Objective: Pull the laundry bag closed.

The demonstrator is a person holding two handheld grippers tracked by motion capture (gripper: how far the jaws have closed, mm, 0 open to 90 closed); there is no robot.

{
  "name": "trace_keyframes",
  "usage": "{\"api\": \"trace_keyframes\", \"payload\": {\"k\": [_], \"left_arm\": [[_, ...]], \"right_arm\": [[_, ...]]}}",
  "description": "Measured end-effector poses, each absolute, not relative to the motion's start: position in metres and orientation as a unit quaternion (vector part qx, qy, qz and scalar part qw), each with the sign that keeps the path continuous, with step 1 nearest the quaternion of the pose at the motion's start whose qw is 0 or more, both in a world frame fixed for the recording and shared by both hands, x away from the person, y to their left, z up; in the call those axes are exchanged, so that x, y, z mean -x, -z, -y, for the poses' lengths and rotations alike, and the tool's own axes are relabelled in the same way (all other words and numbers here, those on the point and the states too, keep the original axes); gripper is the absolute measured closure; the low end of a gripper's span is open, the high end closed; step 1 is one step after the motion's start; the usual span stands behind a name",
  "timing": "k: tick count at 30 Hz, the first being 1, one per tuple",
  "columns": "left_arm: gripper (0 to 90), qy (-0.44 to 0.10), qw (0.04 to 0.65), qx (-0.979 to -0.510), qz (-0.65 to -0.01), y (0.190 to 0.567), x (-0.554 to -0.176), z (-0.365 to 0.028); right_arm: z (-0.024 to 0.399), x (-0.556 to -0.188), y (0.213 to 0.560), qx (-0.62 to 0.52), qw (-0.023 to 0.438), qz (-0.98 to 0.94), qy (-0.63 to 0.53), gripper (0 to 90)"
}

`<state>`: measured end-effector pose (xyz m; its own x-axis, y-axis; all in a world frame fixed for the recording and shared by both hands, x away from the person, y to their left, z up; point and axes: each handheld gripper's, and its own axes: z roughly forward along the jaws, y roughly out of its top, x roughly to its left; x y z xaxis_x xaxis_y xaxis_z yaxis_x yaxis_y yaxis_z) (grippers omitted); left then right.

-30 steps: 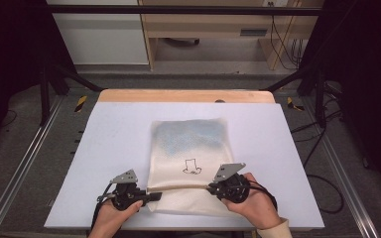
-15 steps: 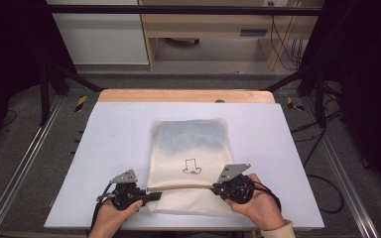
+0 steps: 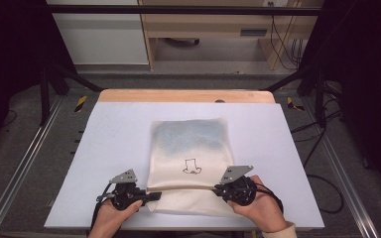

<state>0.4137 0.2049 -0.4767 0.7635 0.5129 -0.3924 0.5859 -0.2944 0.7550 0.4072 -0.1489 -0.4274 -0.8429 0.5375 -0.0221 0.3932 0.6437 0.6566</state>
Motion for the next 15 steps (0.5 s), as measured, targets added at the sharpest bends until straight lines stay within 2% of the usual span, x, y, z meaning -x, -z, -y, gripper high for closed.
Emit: {"api": "trace_keyframes", "payload": {"k": [15], "left_arm": [[85.0, 0.036, 0.487, -0.803, -0.341, 0.476, -0.4135, -0.2048]], "right_arm": [[0.1532, -0.4064, 0.4281, -0.263, 0.107, -0.899, -0.334, 81.9]]}}
